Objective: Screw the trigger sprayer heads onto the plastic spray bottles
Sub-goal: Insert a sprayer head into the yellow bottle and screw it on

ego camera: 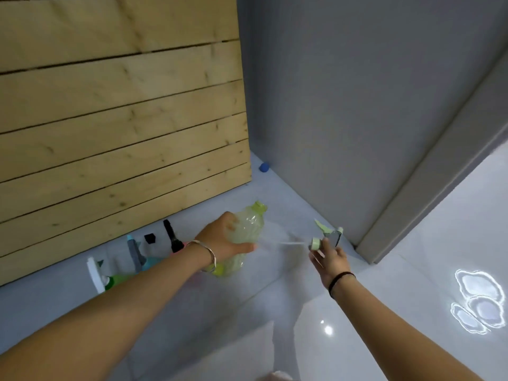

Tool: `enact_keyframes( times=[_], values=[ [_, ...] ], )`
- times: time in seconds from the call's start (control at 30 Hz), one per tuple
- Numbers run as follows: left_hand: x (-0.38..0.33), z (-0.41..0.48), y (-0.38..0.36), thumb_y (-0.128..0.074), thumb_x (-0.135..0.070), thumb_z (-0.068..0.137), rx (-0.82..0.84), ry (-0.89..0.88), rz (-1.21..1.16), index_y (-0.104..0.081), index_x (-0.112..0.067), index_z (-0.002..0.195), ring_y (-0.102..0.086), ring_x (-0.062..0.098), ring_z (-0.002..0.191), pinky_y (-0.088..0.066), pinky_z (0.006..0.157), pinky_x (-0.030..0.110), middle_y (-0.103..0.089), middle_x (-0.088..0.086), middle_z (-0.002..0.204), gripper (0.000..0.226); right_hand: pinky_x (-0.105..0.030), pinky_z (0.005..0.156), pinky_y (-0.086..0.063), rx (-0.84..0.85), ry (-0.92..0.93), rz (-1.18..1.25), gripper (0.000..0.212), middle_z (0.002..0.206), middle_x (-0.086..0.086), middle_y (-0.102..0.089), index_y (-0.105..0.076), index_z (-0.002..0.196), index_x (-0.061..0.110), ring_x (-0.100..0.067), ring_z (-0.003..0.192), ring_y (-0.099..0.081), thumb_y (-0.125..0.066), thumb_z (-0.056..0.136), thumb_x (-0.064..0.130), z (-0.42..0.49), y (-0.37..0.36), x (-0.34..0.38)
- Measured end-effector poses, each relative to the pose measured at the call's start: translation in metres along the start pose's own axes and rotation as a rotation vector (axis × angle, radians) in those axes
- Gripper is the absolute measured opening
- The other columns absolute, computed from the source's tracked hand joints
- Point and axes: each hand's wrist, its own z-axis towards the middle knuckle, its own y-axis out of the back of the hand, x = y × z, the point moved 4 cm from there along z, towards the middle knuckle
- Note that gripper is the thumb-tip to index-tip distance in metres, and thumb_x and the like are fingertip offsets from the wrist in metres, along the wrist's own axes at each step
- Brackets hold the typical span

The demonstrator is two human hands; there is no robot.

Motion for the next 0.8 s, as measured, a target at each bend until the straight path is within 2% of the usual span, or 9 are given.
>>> enact_keyframes(
  times=[0.1,0.2,0.3,0.43,0.5,0.6,0.67,0.73,0.8],
  values=[
    [-0.024,-0.02,0.025,-0.083,-0.053,0.054,-0.087,-0.023,-0.078,-0.047,-0.031,0.113,-0.054,0.008,0.097,-0.039,0.081,0.022,-0.051,-0.019,0.097,0.072,-0.042,0.099,-0.047,0.112,0.037,0.098,0.036,0.096,-0.013,-0.059,-0.029,0.12,0.019,-0.02,0.077,-0.061,-0.054,0.094,0.016,-0.033,-0.036,0.057],
    [-0.044,-0.047,0.052,-0.083,-0.055,0.051,-0.171,-0.059,-0.128,-0.05,-0.03,0.111,-0.055,0.007,0.095,-0.043,0.08,0.023,-0.055,-0.016,0.101,0.073,-0.037,0.091,-0.051,0.259,0.14,0.051,0.036,0.113,-0.018,-0.055,-0.037,0.121,0.011,-0.019,0.08,-0.062,-0.057,0.091,0.007,-0.082,-0.075,0.108],
    [-0.05,-0.072,0.075,-0.083,-0.056,0.049,-0.265,-0.071,-0.229,-0.052,-0.03,0.107,-0.058,0.009,0.098,-0.048,0.085,0.027,-0.059,-0.013,0.105,0.071,-0.037,0.09,-0.055,0.357,0.255,-0.07,0.021,0.117,-0.023,-0.053,-0.042,0.101,0.008,-0.021,0.083,-0.063,-0.059,0.09,0.006,-0.13,-0.11,0.144],
    [-0.042,-0.1,0.088,-0.079,-0.063,0.037,-0.333,-0.038,-0.315,-0.051,-0.034,0.104,-0.06,0.012,0.1,-0.051,0.089,0.033,-0.062,-0.011,0.108,0.079,-0.034,0.086,-0.053,0.361,0.45,-0.115,0.058,0.134,-0.021,-0.05,-0.034,0.135,0.009,-0.027,0.098,-0.064,-0.064,0.086,0.01,-0.183,-0.14,0.18],
    [-0.038,-0.11,0.092,-0.078,-0.064,0.033,-0.335,-0.028,-0.33,-0.051,-0.034,0.103,-0.061,0.014,0.101,-0.051,0.091,0.036,-0.063,-0.009,0.109,0.08,-0.03,0.083,-0.055,0.384,0.51,-0.065,0.062,0.132,-0.018,-0.053,-0.031,0.141,0.011,-0.026,0.101,-0.063,-0.063,0.087,0.014,-0.205,-0.149,0.187],
    [-0.033,-0.121,0.098,-0.081,-0.058,0.038,-0.33,-0.021,-0.309,-0.05,-0.031,0.106,-0.059,0.015,0.102,-0.048,0.086,0.03,-0.061,-0.01,0.108,0.079,-0.022,0.066,-0.058,0.448,0.617,-0.025,0.038,0.114,-0.015,-0.059,-0.043,0.126,0.009,-0.023,0.094,-0.063,-0.058,0.092,0.016,-0.229,-0.157,0.189],
    [-0.031,-0.125,0.103,-0.083,-0.054,0.043,-0.34,-0.015,-0.299,-0.049,-0.032,0.104,-0.058,0.015,0.1,-0.045,0.08,0.027,-0.058,-0.015,0.103,0.073,-0.021,0.065,-0.059,0.458,0.669,-0.033,0.017,0.109,-0.014,-0.06,-0.049,0.108,0.016,-0.019,0.088,-0.065,-0.056,0.093,0.017,-0.238,-0.156,0.187],
    [-0.026,-0.129,0.109,-0.085,-0.047,0.051,-0.362,-0.006,-0.293,-0.048,-0.03,0.106,-0.057,0.015,0.099,-0.042,0.078,0.026,-0.057,-0.013,0.103,0.068,-0.023,0.068,-0.059,0.479,0.675,-0.036,0.012,0.109,-0.012,-0.061,-0.049,0.101,0.024,-0.015,0.084,-0.066,-0.055,0.093,0.018,-0.242,-0.156,0.185],
    [-0.021,-0.131,0.113,-0.085,-0.042,0.056,-0.388,0.005,-0.274,-0.048,-0.026,0.111,-0.056,0.015,0.098,-0.041,0.079,0.025,-0.056,-0.01,0.105,0.068,-0.023,0.068,-0.059,0.496,0.695,-0.069,0.016,0.109,-0.01,-0.062,-0.048,0.108,0.024,-0.014,0.085,-0.067,-0.055,0.094,0.019,-0.245,-0.156,0.184]
  ],
)
